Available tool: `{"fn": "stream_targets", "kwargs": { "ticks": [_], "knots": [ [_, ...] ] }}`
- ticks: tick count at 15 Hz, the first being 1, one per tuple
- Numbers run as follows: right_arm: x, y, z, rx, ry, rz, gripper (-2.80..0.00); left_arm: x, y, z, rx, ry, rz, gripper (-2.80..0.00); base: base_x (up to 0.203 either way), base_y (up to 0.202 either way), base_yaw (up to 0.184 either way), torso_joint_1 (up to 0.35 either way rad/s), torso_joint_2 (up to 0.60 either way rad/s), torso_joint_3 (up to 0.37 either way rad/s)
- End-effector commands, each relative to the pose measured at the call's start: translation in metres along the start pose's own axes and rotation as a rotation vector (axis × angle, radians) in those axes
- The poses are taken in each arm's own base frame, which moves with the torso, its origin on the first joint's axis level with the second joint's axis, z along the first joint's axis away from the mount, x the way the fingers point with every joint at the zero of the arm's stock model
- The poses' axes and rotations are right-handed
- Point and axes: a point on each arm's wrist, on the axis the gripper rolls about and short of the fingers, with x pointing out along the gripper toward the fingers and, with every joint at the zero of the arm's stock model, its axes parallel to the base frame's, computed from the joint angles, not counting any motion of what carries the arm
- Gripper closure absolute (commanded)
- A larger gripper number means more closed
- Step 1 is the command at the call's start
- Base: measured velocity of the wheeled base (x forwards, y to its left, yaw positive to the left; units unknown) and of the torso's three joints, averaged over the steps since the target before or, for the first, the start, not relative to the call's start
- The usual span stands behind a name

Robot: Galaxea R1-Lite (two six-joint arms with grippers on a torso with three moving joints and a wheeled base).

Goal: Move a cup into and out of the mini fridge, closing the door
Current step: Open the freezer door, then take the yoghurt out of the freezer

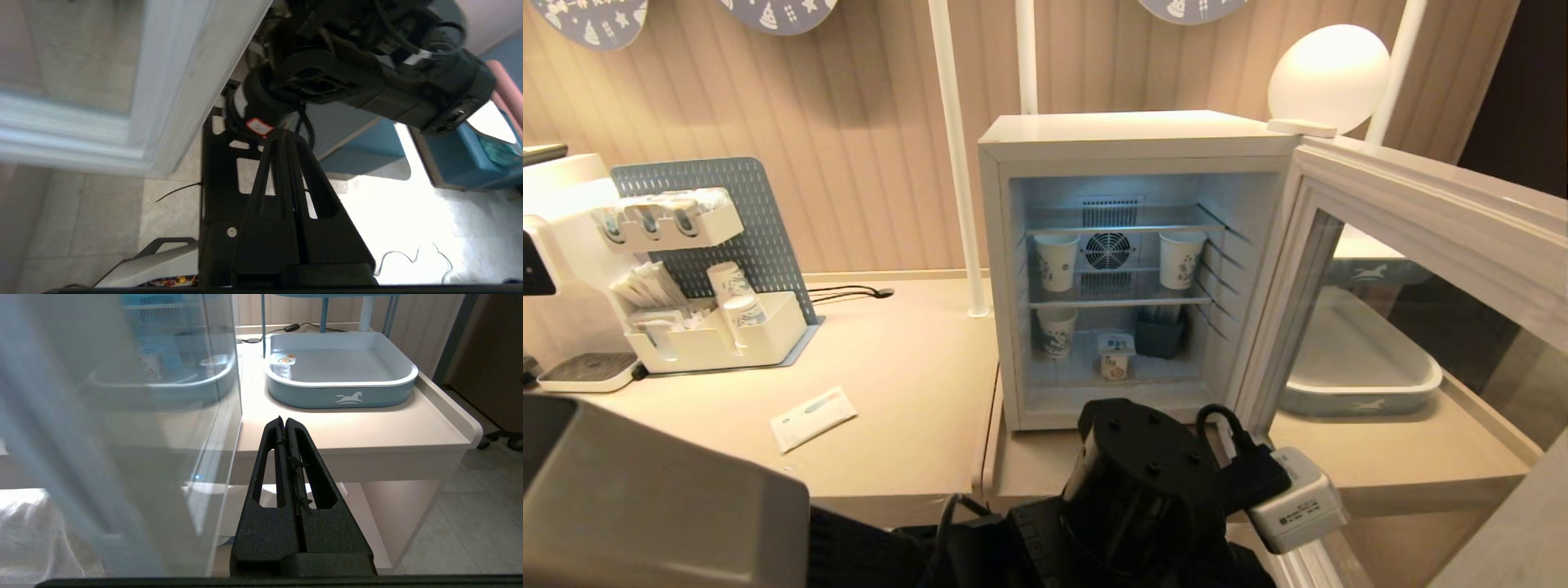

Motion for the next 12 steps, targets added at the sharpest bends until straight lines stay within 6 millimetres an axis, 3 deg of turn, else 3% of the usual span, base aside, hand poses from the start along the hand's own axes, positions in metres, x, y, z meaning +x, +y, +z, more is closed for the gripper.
{"fn": "stream_targets", "kwargs": {
  "ticks": [1,3,4,6,8,10,12],
  "knots": [
    [0.000,0.000,0.000,0.000,-0.001,0.000,0.00,-0.002,-0.001,0.000,-0.003,-0.004,0.026,0.00,0.000,0.000,0.000,0.000,0.00,0.000],
    [0.000,0.000,0.000,0.000,-0.001,0.000,0.00,-0.013,0.009,0.001,-0.014,-0.033,0.205,0.00,0.000,0.000,0.000,0.000,0.00,0.000],
    [0.000,0.000,0.000,-0.001,-0.001,0.000,0.00,-0.028,0.026,0.006,-0.033,-0.069,0.381,0.00,0.000,0.000,0.000,0.000,0.00,0.000],
    [0.000,0.000,0.000,-0.001,-0.002,0.000,0.00,-0.073,0.062,0.016,-0.091,-0.141,0.743,0.00,0.000,0.000,0.000,0.000,0.00,0.000],
    [0.000,0.000,0.000,-0.003,-0.002,0.000,0.00,-0.120,0.076,0.027,-0.157,-0.194,1.162,0.00,0.000,0.000,0.000,0.000,0.00,0.000],
    [0.000,0.000,0.000,-0.002,-0.002,0.002,0.00,-0.168,0.070,0.036,-0.216,-0.260,1.581,0.00,0.000,0.000,0.000,0.000,0.00,0.000],
    [0.000,0.000,0.000,-0.002,-0.004,0.002,0.00,-0.217,0.035,0.049,-0.236,-0.374,1.804,0.00,0.000,0.000,0.000,0.000,0.00,0.000]
  ]
}}
